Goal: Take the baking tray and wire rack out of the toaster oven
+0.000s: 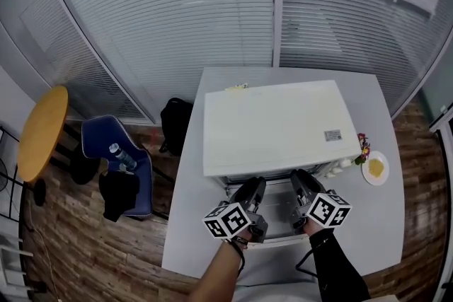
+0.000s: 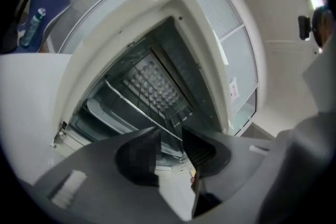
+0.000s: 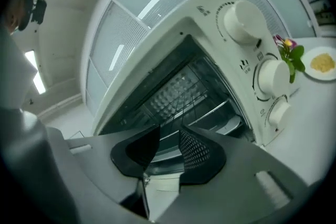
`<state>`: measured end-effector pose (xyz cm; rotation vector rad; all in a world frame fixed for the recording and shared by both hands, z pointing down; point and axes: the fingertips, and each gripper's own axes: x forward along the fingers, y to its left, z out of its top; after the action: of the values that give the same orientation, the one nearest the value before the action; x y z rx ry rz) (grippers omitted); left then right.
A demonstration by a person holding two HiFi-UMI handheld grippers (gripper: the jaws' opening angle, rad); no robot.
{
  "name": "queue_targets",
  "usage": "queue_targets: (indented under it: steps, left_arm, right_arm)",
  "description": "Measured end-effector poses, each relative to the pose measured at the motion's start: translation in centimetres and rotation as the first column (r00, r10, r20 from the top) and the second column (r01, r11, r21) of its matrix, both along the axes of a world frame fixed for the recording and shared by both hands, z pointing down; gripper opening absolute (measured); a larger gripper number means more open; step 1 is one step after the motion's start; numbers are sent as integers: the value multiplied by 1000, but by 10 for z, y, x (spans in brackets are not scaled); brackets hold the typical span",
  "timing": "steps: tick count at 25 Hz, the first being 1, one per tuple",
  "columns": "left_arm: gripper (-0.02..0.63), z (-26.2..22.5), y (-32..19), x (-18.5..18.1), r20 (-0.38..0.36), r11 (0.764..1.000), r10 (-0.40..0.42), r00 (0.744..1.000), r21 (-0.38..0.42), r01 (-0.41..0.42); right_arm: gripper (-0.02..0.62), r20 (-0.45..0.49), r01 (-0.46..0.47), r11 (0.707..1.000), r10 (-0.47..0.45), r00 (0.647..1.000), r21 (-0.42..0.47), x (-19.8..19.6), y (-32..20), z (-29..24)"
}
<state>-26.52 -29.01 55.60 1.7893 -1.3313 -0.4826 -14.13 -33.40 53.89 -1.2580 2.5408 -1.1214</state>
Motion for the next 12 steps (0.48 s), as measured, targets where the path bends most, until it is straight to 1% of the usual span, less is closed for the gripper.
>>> queue_targets:
  steps: [3,5,8,9,12]
  left_arm:
    - [176,10,-6,-3,-93,999,-30,995,-26,28]
    - [176,16,-10,3,-178,998,-45,983,-41,38]
    - [179,18,-18,6,-306,997,-78,949,-45,68]
    - [193,18,-21,6,-343,996,-91,935,-43,81]
    - [193,17,-30,-1,-437,991,-135,889,-39,131]
  right_arm:
    - [92,79,-24,998,29,996,-63,-2,-8,12]
    - [92,129,-26,994,40,991,-105,-2,-9,17]
    - [92,207,-42,988,73,976,-151,-1,-15,21]
    - [92,233,-47,986,84,969,-161,0,-18,22]
    - [92,303,-55,982,109,947,-183,-2,-23,21]
